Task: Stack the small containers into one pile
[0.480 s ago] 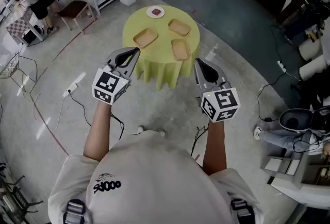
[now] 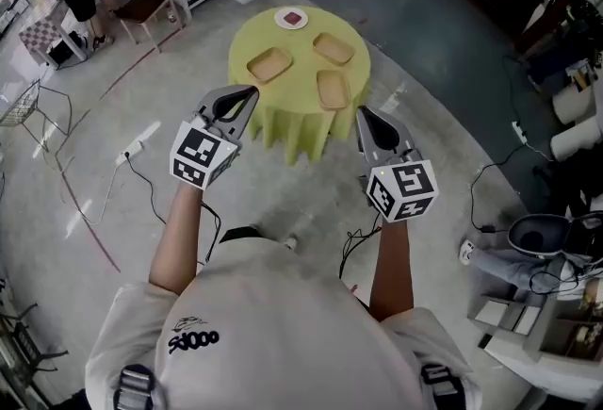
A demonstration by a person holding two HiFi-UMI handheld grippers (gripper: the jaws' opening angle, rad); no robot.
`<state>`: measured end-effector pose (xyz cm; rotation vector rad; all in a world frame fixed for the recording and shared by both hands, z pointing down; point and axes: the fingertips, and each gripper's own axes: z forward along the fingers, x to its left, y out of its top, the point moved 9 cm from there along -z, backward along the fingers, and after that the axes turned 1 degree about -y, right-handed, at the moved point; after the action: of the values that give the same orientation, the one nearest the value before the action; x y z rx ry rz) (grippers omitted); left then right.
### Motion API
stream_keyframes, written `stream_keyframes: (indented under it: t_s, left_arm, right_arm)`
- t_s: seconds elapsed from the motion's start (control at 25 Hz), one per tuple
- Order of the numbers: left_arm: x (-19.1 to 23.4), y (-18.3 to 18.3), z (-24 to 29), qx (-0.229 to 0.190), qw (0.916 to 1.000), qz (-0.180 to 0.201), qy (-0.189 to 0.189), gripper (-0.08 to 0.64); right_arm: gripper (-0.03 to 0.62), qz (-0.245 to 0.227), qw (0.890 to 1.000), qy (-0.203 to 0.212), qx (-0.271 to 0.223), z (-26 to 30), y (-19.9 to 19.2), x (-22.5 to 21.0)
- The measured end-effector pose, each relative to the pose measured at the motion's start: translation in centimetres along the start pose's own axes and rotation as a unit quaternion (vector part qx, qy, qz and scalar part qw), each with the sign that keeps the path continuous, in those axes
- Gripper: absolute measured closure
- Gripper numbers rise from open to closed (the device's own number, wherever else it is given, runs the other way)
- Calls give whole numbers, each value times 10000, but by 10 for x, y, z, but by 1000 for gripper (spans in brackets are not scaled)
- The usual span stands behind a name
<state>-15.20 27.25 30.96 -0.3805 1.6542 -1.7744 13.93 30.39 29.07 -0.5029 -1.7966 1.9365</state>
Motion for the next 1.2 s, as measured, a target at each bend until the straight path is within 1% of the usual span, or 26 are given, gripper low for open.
stream_keyframes:
  t_s: [0.2,0.28,0.48,0.6,0.72,0.92,1.08,1.2]
  left_arm:
    - [-2,-11,2,111,9999,-120,50,554]
    - [-1,-15,7,148,9997,-164,56,554]
    - [13,-21,27,152,9996,-238,92,554]
    - [27,-28,43,169,9996,-203,70,554]
    - [49,-34,65,133,9997,-187,63,554]
    - [96,-42,113,55,9996,-260,19,554]
    - [140,-40,151,-3,9995,-309,-72,554]
    - [172,-47,177,104,9992,-358,-128,554]
  right_arm:
    - [584,104,9996,264,46,4,-8,-5]
    - [585,79,9993,337,108,8,-11,-7]
    - [584,-57,9991,354,232,30,-13,-20]
    - [584,-88,9993,277,218,50,-13,-30]
    - [583,-81,9996,208,162,74,-12,-45]
    - [583,21,9997,178,147,127,-10,-72]
    - [583,-66,9996,162,233,172,-2,-91]
    - [583,-70,9995,97,278,204,-1,-104]
